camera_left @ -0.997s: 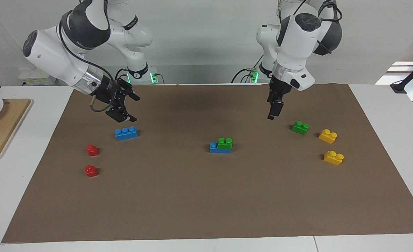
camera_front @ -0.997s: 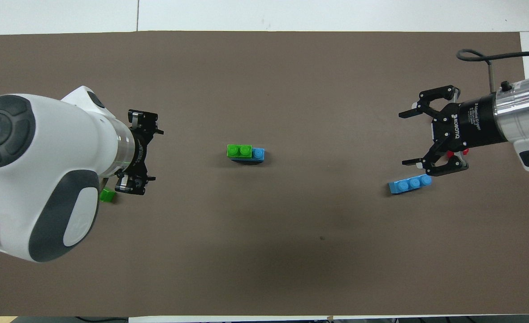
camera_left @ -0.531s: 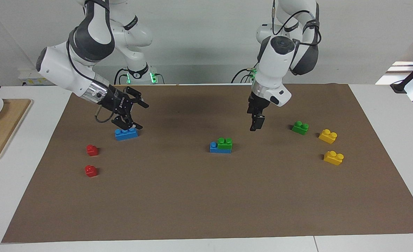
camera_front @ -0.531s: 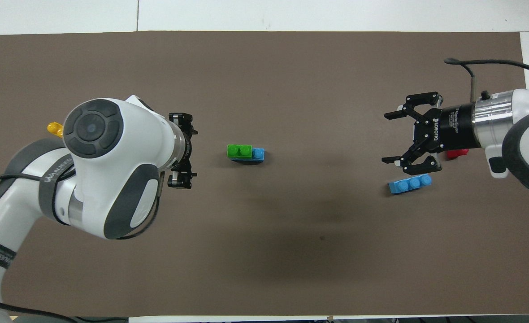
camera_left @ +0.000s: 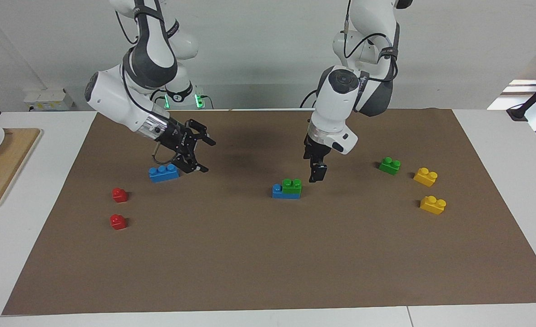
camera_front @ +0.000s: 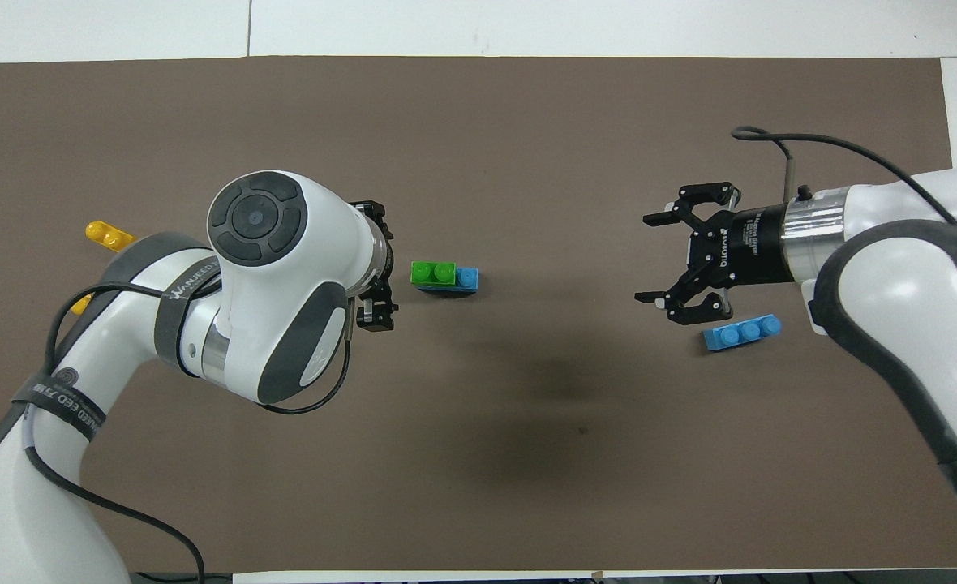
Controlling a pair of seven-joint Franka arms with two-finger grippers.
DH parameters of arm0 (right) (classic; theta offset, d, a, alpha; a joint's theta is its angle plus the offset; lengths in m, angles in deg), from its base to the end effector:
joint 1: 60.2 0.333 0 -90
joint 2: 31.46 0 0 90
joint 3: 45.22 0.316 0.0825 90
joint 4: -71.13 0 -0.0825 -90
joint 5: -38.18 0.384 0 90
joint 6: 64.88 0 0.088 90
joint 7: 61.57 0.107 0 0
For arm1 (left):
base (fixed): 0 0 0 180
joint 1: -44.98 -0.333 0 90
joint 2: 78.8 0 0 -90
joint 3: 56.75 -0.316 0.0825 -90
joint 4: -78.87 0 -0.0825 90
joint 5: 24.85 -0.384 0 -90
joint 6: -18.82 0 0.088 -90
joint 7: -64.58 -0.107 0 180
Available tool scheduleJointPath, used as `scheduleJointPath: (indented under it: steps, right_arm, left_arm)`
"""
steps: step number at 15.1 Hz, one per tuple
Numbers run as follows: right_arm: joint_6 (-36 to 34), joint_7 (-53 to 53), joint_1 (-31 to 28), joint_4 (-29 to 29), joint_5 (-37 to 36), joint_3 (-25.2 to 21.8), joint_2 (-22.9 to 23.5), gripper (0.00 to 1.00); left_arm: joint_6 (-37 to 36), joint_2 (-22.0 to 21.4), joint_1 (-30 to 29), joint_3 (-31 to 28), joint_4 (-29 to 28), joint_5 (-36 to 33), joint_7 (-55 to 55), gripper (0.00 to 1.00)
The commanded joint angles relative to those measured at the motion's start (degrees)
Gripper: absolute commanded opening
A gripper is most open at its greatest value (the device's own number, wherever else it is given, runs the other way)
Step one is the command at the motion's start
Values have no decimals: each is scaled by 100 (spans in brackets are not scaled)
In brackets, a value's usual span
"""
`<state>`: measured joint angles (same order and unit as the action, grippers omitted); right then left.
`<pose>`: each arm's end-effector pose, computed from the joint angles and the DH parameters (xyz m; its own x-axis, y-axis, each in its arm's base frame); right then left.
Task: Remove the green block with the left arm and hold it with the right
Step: 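Grasp the green block with the left gripper while the right gripper approaches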
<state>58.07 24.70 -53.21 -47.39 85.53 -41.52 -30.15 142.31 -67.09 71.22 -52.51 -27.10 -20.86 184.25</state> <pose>0.5488 0.1348 0.4373 -0.1704 -0.7457 -0.6441 -0.9828 0.1758 0.0565 0.5355 -0.3158 0.4233 -0.0206 0.9930 -0.1161 0.9984 0.0265 0.0490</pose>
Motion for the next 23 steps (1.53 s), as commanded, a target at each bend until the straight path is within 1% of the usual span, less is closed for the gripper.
scheduleJointPath:
  steps: [1, 4, 6, 7, 10, 12, 14, 15, 18, 20, 23]
  right_arm:
    - [378, -56, 231, -155, 143, 8, 123, 100]
    - [554, -329, 337, -163, 151, 17, 316, 100]
    - [747, -495, 451, -172, 352, 17, 422, 100]
    - [826, -645, 495, -181, 493, 17, 501, 100]
    - [1020, -1049, 644, -181, 529, 17, 686, 100]
    - [1056, -1383, 671, -172, 590, 17, 800, 100]
    - [1231, -1630, 794, -155, 1055, 17, 931, 100]
    - [1249, -1718, 855, -120, 1117, 17, 1019, 100]
    - [1459, -1745, 978, -5, 1284, 26, 1222, 100]
    - [1713, -1745, 1224, 30, 1346, 26, 1397, 100]
    - [1776, -1745, 1269, 232, 1426, 34, 1652, 100]
  left_arm:
    - [122, 209, 162, -90, 121, 23, 205, 100]
    - [176, 516, 206, -99, 322, -39, 355, 100]
    - [184, 719, 294, -99, 446, -170, 487, 100]
    - [193, 737, 303, -99, 438, -197, 487, 100]
    - [289, 842, 329, -99, 429, -206, 505, 100]
    - [299, 842, 356, -99, 394, -232, 531, 100]
    - [299, 851, 364, -99, 350, -241, 549, 100]
    - [307, 843, 399, -99, 306, -241, 592, 100]
    - [439, 842, 417, -99, 227, -259, 689, 100]
    - [474, 842, 417, -99, 192, -267, 689, 100]
    - [483, 842, 417, -99, 148, -346, 698, 100]
